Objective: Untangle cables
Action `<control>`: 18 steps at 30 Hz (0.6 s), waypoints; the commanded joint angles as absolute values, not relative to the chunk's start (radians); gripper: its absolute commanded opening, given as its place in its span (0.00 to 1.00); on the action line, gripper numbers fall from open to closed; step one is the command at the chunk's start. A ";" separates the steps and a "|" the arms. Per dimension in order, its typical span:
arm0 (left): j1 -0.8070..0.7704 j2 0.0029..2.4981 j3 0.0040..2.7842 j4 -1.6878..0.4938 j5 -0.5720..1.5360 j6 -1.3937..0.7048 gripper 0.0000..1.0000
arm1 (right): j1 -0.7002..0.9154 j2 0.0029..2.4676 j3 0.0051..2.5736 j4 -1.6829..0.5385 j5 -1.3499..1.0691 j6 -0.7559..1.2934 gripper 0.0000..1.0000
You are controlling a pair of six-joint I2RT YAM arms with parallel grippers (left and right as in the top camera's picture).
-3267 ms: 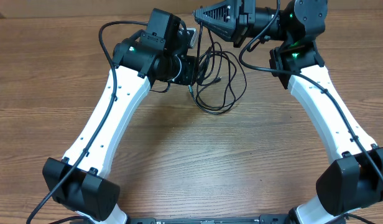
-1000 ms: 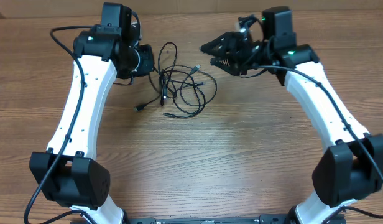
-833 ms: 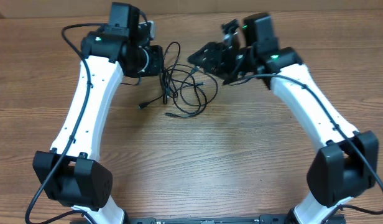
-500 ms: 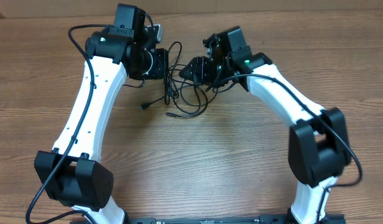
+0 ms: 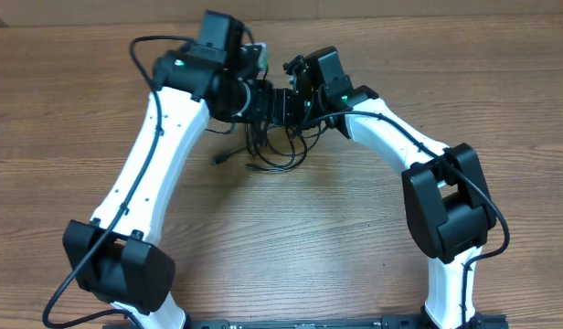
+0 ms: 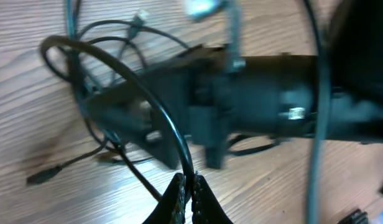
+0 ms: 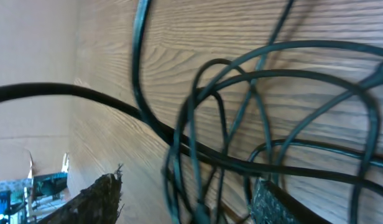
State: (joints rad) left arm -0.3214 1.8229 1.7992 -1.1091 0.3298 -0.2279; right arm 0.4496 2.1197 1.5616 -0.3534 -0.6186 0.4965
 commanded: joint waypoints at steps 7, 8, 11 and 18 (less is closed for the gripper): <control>-0.354 1.832 1.802 -1.098 0.334 -0.199 0.04 | 0.485 2.127 1.571 -0.351 -0.490 0.466 0.50; -0.354 1.832 1.802 -1.099 0.334 -0.198 0.04 | 0.485 2.135 1.571 -0.348 -0.491 0.466 0.44; -0.354 1.832 1.802 -1.099 0.338 -0.199 0.04 | 0.485 2.152 1.571 -0.345 -0.491 0.466 0.30; -0.354 1.832 1.802 -1.106 0.342 -0.203 0.05 | 0.485 2.174 1.571 -0.338 -0.491 0.466 0.15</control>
